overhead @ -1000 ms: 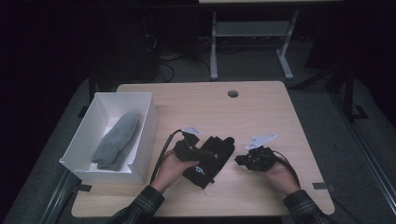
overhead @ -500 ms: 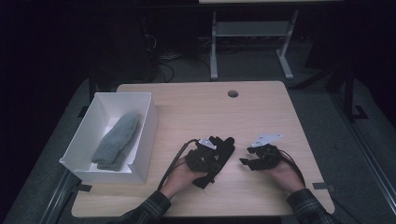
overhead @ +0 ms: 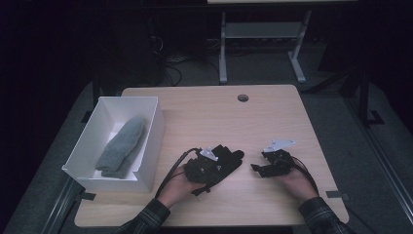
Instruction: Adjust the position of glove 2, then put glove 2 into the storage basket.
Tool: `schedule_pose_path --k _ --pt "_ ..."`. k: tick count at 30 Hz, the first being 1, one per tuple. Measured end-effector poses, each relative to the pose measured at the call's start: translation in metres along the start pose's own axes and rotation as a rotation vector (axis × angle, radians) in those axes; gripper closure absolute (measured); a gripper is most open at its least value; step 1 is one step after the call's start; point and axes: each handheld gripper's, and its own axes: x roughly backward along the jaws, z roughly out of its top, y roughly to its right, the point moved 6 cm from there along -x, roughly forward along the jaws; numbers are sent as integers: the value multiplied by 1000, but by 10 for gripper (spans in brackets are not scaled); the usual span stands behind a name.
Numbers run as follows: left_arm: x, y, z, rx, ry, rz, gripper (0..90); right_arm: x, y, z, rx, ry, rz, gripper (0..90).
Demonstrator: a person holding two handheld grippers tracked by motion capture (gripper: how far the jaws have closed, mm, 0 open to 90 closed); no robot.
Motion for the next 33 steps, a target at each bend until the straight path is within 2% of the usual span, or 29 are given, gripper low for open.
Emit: schedule_pose_path --k 5,10,15,16,17,18,20,22,23,24,26,28,30,32,33 --pt "8 -2 -8 -23 -20 32 893 -1 1 -1 -14 15 11 298" --pt "13 -3 -12 -38 -27 29 850 -2 0 -1 -21 22 11 278" --pt "18 -4 -7 -66 6 38 683 -4 0 -3 -21 59 15 246" --pt "20 -5 -6 -83 12 39 647 -4 0 -3 -17 67 15 246" --pt "21 -5 -4 -68 33 37 618 -4 0 -3 -17 67 14 245" --pt "24 -7 -3 -91 37 38 585 -4 0 -3 -17 67 14 243" --pt "27 -9 -1 -89 64 37 514 -4 0 -3 -17 66 13 241" --pt "31 -13 1 -106 87 41 457 -4 0 -3 -21 63 13 239" --pt "32 -14 2 -105 109 49 433 -4 0 -3 -21 62 13 239" --pt "35 -18 3 -130 114 65 410 -5 0 -3 -21 62 13 238" --pt "37 -21 5 -127 142 80 354 -5 0 -3 -22 62 12 238" --pt "37 -25 6 -151 138 93 295 -5 0 -3 -23 62 11 238" --pt "34 -27 8 -151 149 104 256 -5 0 -2 -23 62 11 238" --pt "32 -31 10 -172 141 110 217 -5 0 -2 -23 61 11 238" --pt "30 -32 11 -164 151 112 208 -5 0 -2 -25 62 11 238"
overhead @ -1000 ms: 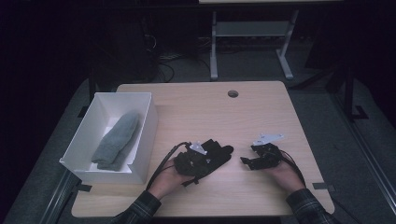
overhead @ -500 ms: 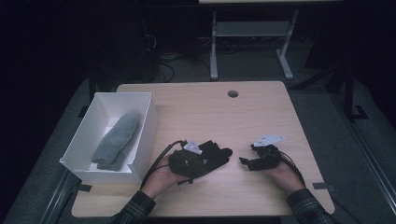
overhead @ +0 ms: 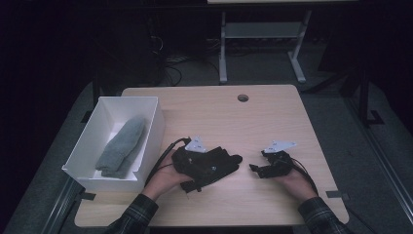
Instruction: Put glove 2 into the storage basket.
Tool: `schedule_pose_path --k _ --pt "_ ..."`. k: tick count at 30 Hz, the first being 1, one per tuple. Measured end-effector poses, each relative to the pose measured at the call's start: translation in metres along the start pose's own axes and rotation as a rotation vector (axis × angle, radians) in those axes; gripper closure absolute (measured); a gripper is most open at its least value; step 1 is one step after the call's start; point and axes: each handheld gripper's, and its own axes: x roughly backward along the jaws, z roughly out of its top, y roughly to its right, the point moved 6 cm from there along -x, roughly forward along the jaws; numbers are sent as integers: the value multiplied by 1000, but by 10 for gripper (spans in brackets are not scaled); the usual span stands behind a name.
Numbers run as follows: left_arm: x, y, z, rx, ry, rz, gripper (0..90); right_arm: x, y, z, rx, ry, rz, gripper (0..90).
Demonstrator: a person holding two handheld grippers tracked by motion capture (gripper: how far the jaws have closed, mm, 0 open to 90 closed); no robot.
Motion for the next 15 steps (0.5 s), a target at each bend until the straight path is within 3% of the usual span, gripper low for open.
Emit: schedule_pose_path --k 15 --pt "-23 -8 -9 -34 -84 32 196 0 0 0 -1 0 -1 239"
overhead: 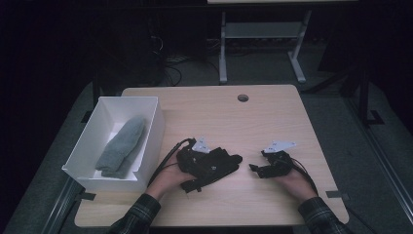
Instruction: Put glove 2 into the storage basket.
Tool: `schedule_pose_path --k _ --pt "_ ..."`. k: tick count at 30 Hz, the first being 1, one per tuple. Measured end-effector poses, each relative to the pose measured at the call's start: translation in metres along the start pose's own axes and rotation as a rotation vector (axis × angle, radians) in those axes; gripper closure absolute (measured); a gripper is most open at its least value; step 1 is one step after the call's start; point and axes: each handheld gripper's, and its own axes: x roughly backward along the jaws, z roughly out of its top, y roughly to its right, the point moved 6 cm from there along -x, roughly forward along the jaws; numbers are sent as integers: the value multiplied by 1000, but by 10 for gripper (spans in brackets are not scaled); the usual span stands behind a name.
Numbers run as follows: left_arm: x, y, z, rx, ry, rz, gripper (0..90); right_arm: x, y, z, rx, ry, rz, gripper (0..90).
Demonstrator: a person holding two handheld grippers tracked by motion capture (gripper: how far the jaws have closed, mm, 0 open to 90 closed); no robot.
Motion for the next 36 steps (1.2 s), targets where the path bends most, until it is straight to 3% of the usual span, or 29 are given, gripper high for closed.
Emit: schedule_pose_path --k 5,12,16,20,25,32,36 --pt "-4 0 -3 -9 -13 7 196 0 0 0 1 0 0 239" --pt "-8 -2 -6 16 -20 -3 172 0 0 0 0 0 0 239" --pt "-8 -1 -7 14 -19 -13 207 0 0 0 0 0 0 239" --pt "-8 -1 -8 43 1 -26 248 0 0 0 1 0 0 239" --pt "-6 2 -8 16 -14 -40 359 0 0 0 0 0 0 239" --pt "-4 10 -6 10 -26 -70 566 0 0 0 1 0 -1 239" --pt "-3 11 -5 36 -45 -90 635 0 0 0 1 0 0 239"
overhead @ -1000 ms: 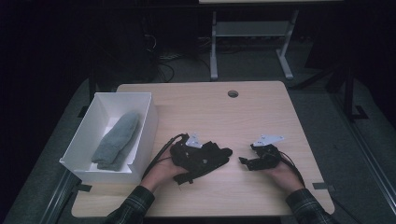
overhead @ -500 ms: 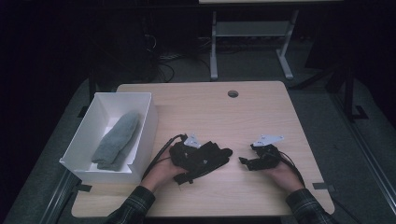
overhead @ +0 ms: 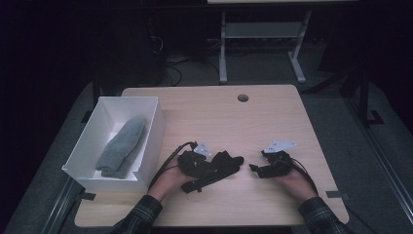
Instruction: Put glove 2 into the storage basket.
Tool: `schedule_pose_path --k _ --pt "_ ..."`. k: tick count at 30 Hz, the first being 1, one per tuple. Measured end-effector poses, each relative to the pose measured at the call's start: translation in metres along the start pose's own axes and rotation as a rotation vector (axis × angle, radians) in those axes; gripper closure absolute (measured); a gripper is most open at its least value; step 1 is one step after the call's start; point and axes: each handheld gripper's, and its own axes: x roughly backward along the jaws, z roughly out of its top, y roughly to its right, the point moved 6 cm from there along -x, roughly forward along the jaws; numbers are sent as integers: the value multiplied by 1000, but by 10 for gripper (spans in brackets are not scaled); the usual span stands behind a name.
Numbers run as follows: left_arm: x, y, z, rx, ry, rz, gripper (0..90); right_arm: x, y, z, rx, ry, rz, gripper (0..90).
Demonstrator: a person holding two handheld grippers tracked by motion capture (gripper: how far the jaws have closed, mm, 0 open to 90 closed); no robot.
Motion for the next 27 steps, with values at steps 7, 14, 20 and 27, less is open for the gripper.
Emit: schedule_pose_path --k 7,14,20,27 --pt "2 -1 0 55 9 -39 642 0 0 0 -1 2 -1 239" --pt "11 -1 6 96 -6 -33 644 0 0 0 -2 2 -2 239" --pt "30 -1 20 123 35 -8 645 0 0 0 -1 2 -2 239" --pt "49 -1 36 134 51 13 644 0 0 0 -1 3 -1 239"
